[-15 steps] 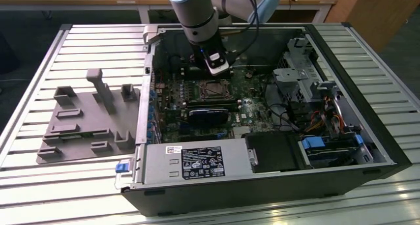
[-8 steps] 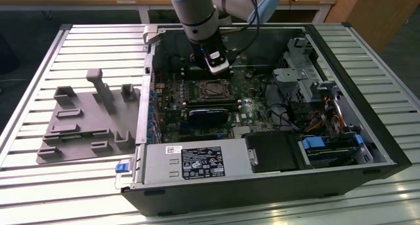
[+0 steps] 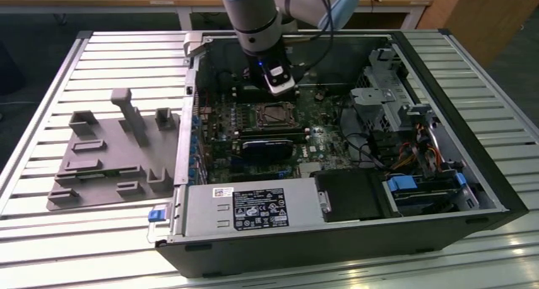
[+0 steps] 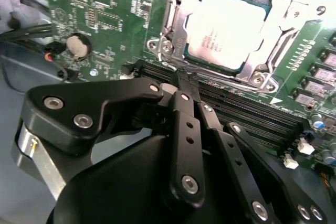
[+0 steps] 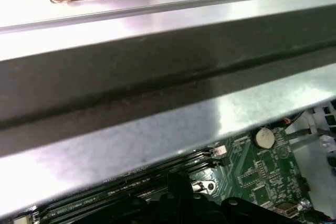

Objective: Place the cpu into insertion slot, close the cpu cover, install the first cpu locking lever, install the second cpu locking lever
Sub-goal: 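Install the first cpu locking lever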

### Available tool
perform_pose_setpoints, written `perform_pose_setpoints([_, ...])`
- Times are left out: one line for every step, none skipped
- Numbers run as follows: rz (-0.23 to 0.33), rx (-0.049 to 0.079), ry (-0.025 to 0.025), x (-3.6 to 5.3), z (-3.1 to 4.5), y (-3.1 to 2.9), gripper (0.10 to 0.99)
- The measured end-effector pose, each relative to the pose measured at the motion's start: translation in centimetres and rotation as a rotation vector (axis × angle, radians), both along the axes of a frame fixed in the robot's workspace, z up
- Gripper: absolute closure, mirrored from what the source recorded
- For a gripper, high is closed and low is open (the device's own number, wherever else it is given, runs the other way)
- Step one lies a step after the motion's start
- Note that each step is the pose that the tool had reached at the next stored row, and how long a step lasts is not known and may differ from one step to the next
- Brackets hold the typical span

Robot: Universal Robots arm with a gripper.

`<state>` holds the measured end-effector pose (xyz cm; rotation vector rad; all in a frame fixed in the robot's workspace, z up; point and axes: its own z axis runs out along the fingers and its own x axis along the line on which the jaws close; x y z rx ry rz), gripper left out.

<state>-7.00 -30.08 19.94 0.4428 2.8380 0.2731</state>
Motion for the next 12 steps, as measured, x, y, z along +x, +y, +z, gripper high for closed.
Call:
perform_pose_setpoints([0.0, -0.001, 0.0142, 0.11, -0.01, 0.0, 0.984])
perform_pose_setpoints([0.0, -0.002, 0.0306, 0.22, -0.01, 0.0, 0.984])
perform_pose_setpoints([0.0, -0.003, 0.0479, 0.32, -0.02, 0.0, 0.984])
perform_pose_setpoints([0.0, -0.004, 0.0641, 0.43, -0.02, 0.0, 0.984])
perform_pose_setpoints([0.0, -0.005, 0.0686, 0.47, -0.02, 0.0, 0.984])
perform_pose_setpoints([0.0, -0.005, 0.0687, 0.47, -0.02, 0.0, 0.984])
perform_pose_setpoints([0.0, -0.005, 0.0687, 0.47, -0.02, 0.0, 0.984])
perform_pose_setpoints([0.0, -0.005, 0.0688, 0.47, -0.02, 0.0, 0.984])
perform_pose_setpoints([0.0, -0.005, 0.0688, 0.48, -0.02, 0.0, 0.984])
perform_pose_setpoints([0.0, -0.007, 0.0688, 0.48, -0.02, 0.01, 0.984])
perform_pose_setpoints([0.0, -0.011, 0.0688, 0.48, 0.01, 0.01, 0.984])
perform_pose_setpoints([-0.001, -0.015, 0.0688, 0.48, 0.06, 0.0, 0.984])
